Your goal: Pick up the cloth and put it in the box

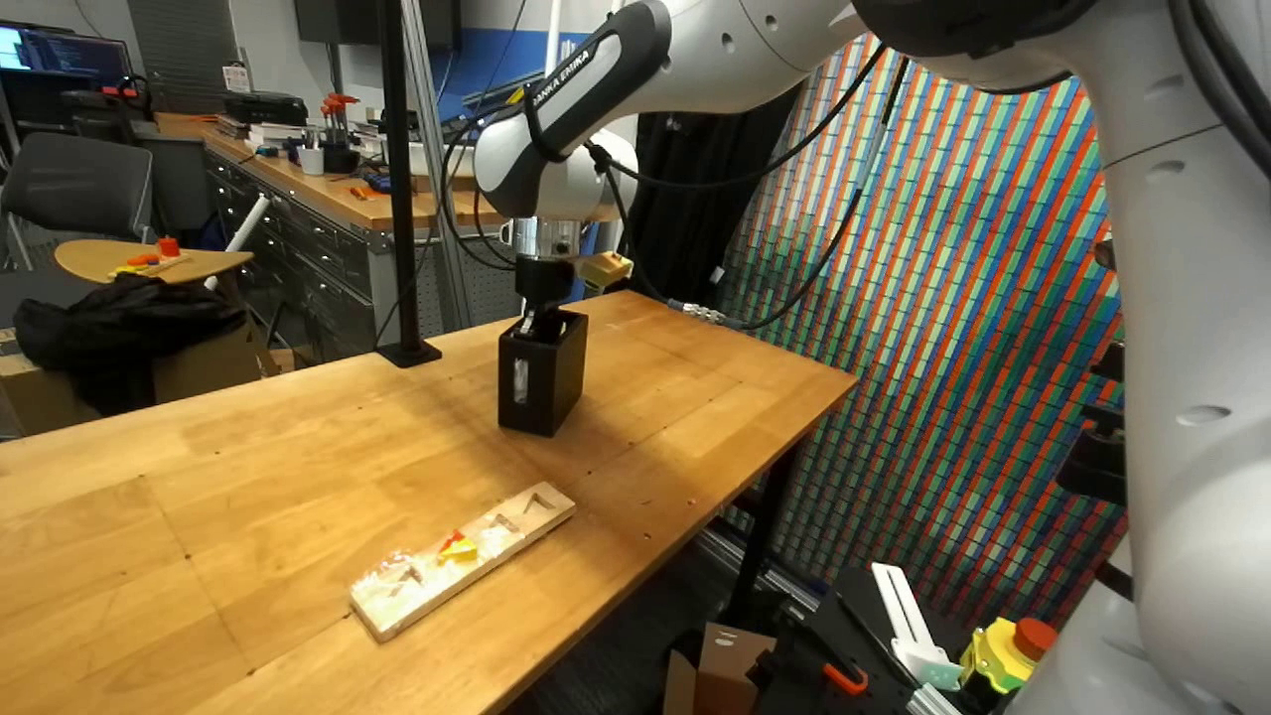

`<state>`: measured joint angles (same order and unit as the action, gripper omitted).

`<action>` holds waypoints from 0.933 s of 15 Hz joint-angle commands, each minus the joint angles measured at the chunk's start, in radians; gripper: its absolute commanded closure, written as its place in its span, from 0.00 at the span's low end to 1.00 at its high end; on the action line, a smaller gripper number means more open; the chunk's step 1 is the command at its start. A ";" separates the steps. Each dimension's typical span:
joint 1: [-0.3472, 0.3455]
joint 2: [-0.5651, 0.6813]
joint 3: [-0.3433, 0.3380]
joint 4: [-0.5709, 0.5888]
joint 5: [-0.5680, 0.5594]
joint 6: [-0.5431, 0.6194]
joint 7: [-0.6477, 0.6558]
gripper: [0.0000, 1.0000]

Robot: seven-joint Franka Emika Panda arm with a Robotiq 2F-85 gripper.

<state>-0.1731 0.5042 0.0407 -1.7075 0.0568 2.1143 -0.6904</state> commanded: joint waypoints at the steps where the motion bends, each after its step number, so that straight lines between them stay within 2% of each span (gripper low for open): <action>1: -0.022 0.038 0.019 0.010 0.050 0.015 -0.039 0.97; 6: -0.021 -0.044 0.005 -0.047 0.044 0.028 -0.014 0.97; 14: 0.002 -0.247 -0.015 -0.180 0.028 0.109 0.074 0.97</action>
<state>-0.1841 0.3761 0.0396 -1.7968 0.0798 2.1850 -0.6622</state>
